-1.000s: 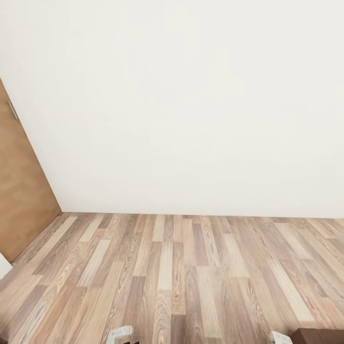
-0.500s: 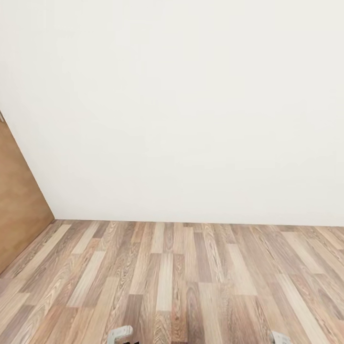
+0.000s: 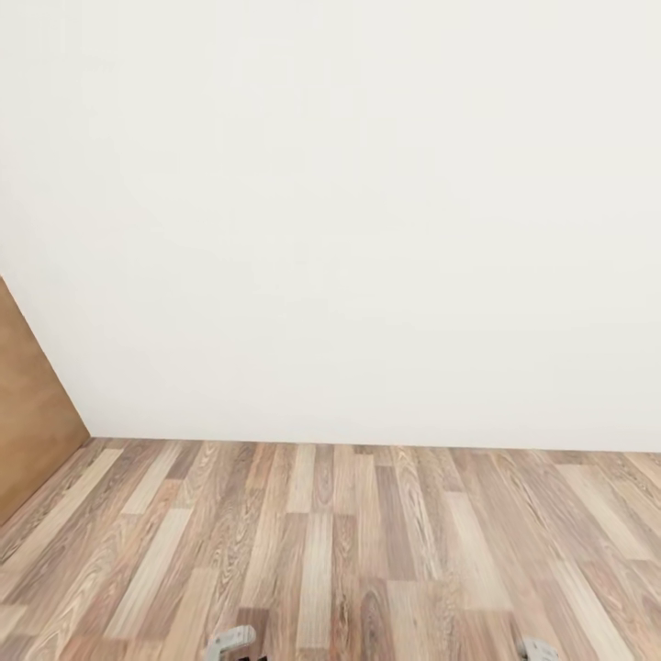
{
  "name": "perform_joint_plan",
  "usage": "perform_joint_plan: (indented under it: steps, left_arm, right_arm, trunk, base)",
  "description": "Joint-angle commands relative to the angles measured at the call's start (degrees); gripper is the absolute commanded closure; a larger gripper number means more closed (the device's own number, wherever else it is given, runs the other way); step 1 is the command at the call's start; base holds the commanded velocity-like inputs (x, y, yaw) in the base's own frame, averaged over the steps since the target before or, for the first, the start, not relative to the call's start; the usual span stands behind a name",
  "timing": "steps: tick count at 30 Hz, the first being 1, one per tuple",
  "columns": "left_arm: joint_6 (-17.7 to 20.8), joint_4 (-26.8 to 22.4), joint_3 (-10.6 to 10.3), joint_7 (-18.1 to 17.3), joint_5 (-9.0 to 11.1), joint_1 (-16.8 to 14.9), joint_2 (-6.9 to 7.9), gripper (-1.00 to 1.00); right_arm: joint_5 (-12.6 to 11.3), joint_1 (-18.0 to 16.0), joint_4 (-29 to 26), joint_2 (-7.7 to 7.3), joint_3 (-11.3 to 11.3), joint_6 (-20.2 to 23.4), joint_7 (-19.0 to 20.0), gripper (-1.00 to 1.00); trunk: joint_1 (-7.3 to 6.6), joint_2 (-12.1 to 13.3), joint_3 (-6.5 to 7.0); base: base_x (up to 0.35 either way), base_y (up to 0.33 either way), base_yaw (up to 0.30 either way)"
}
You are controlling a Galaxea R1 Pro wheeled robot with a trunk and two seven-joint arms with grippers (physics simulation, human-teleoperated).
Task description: In the bedroom, move the book from the bed onto either nightstand, and place the two sandals side by side next to the bed.
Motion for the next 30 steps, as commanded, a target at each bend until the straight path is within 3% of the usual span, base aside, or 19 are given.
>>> perform_joint_plan:
  steps: [1,30]
  left_arm:
    - [-0.05,0.07,0.11,-0.3,0.58,-0.04,0.0,-1.0]
    - [-0.05,0.07,0.11,-0.32,0.58,-0.04,0.0,-1.0]
  right_arm:
    - [-0.52,-0.08,0.12,-0.01,-0.28,0.39,0.21,-1.0]
    - [-0.52,-0.07,0.12,-0.03,-0.28,0.39,0.21,-1.0]
  trunk:
    - [0.03,-0.02,-0.05]
    - [0.03,-0.02,-0.05]
  base:
    - [0.334,0.0,0.0]
    - [0.334,0.0,0.0]
